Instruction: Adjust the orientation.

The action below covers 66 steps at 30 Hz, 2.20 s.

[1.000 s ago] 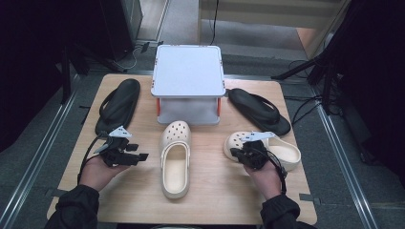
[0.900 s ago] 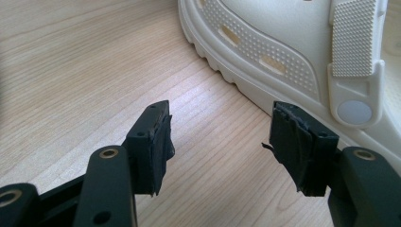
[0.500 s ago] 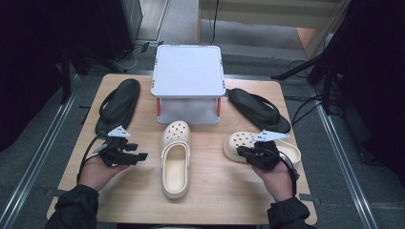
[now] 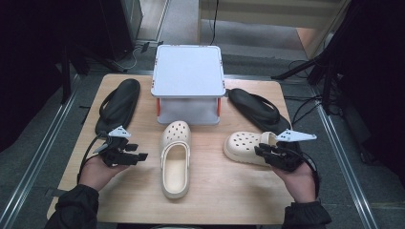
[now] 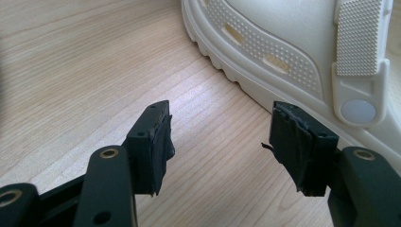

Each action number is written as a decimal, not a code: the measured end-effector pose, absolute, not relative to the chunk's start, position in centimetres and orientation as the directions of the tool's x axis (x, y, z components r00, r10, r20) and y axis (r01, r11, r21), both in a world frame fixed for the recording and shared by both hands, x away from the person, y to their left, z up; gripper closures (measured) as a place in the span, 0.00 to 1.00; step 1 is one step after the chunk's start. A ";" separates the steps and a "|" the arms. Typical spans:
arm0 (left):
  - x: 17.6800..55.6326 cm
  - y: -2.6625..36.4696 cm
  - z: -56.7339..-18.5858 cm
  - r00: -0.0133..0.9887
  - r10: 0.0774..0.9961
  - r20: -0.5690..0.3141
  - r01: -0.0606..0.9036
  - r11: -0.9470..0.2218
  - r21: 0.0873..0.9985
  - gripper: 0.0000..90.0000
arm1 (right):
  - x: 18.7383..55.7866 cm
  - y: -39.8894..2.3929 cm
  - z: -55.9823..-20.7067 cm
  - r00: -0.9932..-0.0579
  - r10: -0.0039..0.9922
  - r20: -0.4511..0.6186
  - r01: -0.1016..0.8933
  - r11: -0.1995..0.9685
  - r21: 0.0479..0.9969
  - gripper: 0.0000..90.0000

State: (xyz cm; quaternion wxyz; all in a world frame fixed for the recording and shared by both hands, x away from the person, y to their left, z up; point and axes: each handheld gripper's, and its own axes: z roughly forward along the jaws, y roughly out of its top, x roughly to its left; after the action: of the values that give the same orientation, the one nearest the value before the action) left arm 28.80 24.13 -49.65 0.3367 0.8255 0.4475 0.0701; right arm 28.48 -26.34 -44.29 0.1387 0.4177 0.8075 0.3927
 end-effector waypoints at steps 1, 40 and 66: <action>28.8 24.1 -49.6 0.590 0.786 -0.183 0.691 -0.375 0.617 0.45 | 28.5 -26.6 -44.3 -0.613 0.784 0.101 0.565 0.345 0.750 0.77; 26.7 25.6 -49.7 0.535 0.825 -0.179 0.712 -0.327 0.621 0.45 | 33.3 -27.6 -47.3 -0.643 0.738 0.203 0.631 0.362 0.686 0.73; 26.6 25.4 -49.6 0.540 0.823 -0.178 0.703 -0.324 0.633 0.45 | 33.7 -23.9 -45.3 -0.623 0.719 0.308 0.674 0.294 0.678 0.85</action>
State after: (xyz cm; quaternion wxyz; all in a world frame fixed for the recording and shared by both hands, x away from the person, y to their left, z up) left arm 26.65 25.39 -49.58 0.3397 0.8090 0.4716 0.0879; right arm 33.71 -23.88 -45.32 0.0276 0.4333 0.8038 0.4067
